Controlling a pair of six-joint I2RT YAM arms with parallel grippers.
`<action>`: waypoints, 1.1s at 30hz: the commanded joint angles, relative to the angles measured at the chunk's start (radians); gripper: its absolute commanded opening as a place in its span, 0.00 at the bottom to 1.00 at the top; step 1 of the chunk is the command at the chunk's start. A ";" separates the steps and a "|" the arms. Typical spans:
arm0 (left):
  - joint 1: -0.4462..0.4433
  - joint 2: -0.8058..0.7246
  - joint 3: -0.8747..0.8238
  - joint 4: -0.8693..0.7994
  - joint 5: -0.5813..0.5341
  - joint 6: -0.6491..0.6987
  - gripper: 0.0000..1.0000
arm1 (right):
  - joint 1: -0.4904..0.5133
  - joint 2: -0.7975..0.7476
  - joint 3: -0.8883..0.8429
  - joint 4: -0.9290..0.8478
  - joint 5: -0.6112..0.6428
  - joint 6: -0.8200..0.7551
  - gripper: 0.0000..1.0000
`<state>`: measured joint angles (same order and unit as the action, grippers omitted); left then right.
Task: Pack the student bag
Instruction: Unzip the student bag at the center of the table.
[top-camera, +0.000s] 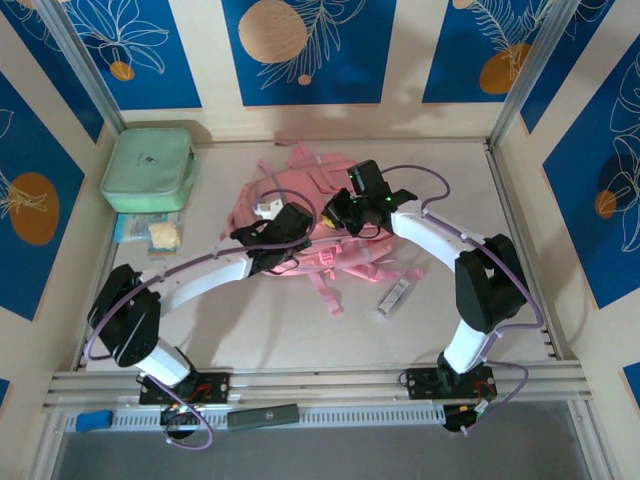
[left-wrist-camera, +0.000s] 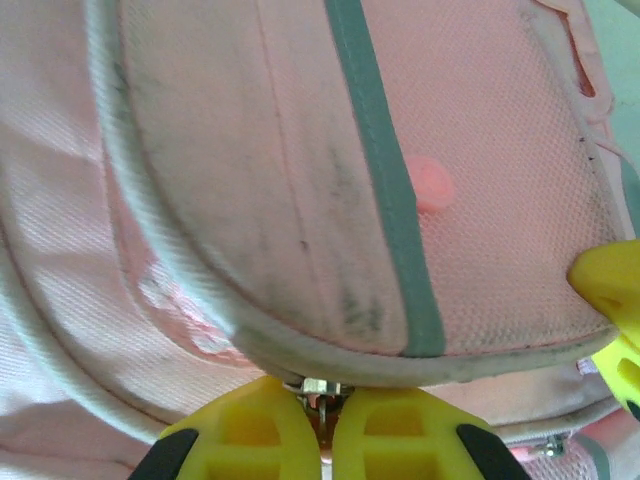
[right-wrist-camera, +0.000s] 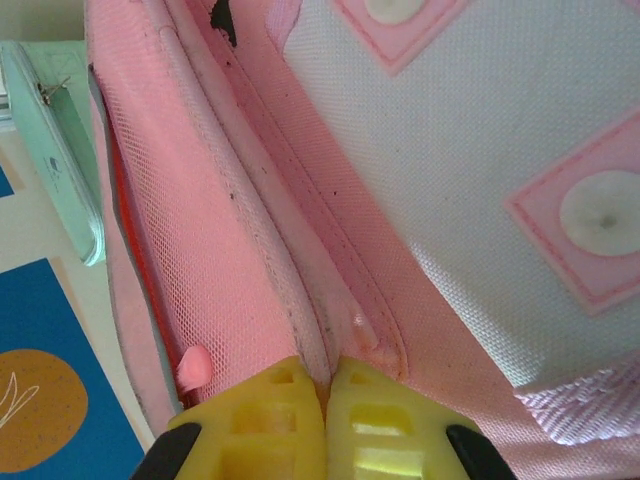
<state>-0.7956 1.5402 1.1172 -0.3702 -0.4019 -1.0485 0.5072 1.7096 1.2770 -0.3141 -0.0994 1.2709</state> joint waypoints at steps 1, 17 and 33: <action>0.035 -0.087 -0.029 -0.049 0.017 0.180 0.00 | -0.037 -0.033 0.047 -0.035 -0.046 -0.067 0.00; 0.018 -0.110 -0.005 -0.168 0.332 0.505 0.00 | -0.104 0.193 0.397 -0.248 -0.080 -0.325 0.00; 0.012 -0.054 0.002 -0.063 0.346 0.416 0.00 | -0.028 0.007 0.046 -0.117 -0.192 -0.111 0.46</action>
<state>-0.7753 1.4807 1.1072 -0.4591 -0.1032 -0.6205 0.4561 1.7065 1.3708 -0.5079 -0.2474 1.0527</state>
